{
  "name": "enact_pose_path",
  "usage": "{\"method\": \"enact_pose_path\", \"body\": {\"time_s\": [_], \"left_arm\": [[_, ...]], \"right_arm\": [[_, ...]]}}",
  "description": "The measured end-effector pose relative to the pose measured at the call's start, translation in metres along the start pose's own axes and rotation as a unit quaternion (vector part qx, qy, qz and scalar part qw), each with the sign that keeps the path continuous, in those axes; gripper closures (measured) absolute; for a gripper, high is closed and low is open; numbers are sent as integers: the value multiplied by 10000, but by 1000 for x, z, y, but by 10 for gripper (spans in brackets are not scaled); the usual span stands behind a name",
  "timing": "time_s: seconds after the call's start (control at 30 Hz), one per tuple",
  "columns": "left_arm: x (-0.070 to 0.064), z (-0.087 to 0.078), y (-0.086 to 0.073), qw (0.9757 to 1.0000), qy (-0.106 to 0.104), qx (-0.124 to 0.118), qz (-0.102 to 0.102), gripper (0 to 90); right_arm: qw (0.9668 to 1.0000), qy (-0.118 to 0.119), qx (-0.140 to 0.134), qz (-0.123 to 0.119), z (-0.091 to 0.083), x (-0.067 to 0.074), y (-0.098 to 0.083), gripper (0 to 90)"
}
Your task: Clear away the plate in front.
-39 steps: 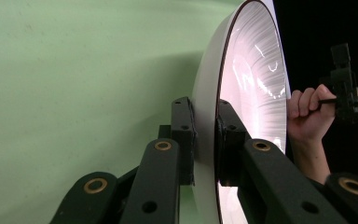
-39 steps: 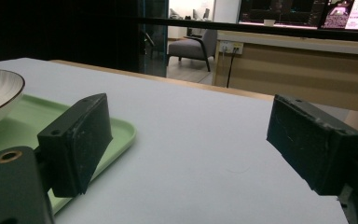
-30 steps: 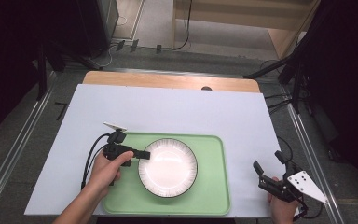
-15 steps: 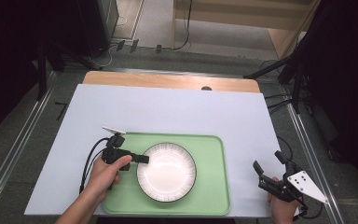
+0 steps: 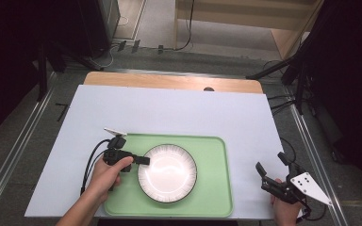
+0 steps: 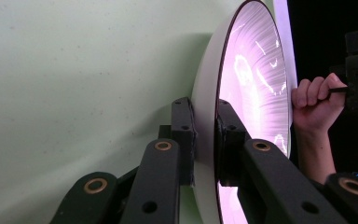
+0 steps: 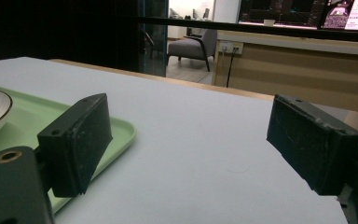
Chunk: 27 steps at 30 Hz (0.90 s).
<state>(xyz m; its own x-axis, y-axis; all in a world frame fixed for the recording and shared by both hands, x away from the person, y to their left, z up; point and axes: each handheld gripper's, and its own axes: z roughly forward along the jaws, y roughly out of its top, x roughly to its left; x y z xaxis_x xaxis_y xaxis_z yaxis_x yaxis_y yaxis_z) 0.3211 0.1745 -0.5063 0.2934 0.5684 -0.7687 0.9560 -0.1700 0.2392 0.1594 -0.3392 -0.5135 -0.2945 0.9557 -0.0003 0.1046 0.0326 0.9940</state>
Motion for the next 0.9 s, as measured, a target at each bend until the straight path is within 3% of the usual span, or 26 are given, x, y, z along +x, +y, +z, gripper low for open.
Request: {"method": "enact_pose_path", "body": {"time_s": [0.3, 0.5, 0.57, 0.6, 0.63, 0.67, 0.73, 0.8, 0.9], "left_arm": [[-2, 0, 0, 9998, 129, -77, 100, 788], [-5, -3, -2, 9991, 2, -280, 305, 587], [-7, -7, -2, 9983, -51, -452, 368, 548], [-8, -9, -3, 9978, -86, -506, 412, 506], [-9, -11, -3, 9971, -103, -598, 460, 407], [-9, -13, -3, 9960, -138, -696, 542, 407], [-11, -17, -4, 9929, -368, -847, 754, 287], [-14, -22, -7, 9879, -433, -1091, 1016, 179], [-20, -31, -14, 9757, -286, -1653, 1411, 27]], "right_arm": [[10000, -2, 3, -1, 0, 0, 0, 145], [10000, -5, 5, 0, 0, 0, 0, 145], [10000, -8, 5, -2, 0, 0, 0, 144], [10000, -11, 8, -5, 0, 0, 0, 145], [10000, -14, 8, -5, 0, 0, 0, 144], [10000, -14, 8, -5, 0, 0, 0, 144], [10000, -17, 9, -10, 0, 0, 0, 145], [10000, -20, 13, -7, 0, 0, 0, 145], [10000, -19, 3, -18, 0, 0, 0, 145]]}}
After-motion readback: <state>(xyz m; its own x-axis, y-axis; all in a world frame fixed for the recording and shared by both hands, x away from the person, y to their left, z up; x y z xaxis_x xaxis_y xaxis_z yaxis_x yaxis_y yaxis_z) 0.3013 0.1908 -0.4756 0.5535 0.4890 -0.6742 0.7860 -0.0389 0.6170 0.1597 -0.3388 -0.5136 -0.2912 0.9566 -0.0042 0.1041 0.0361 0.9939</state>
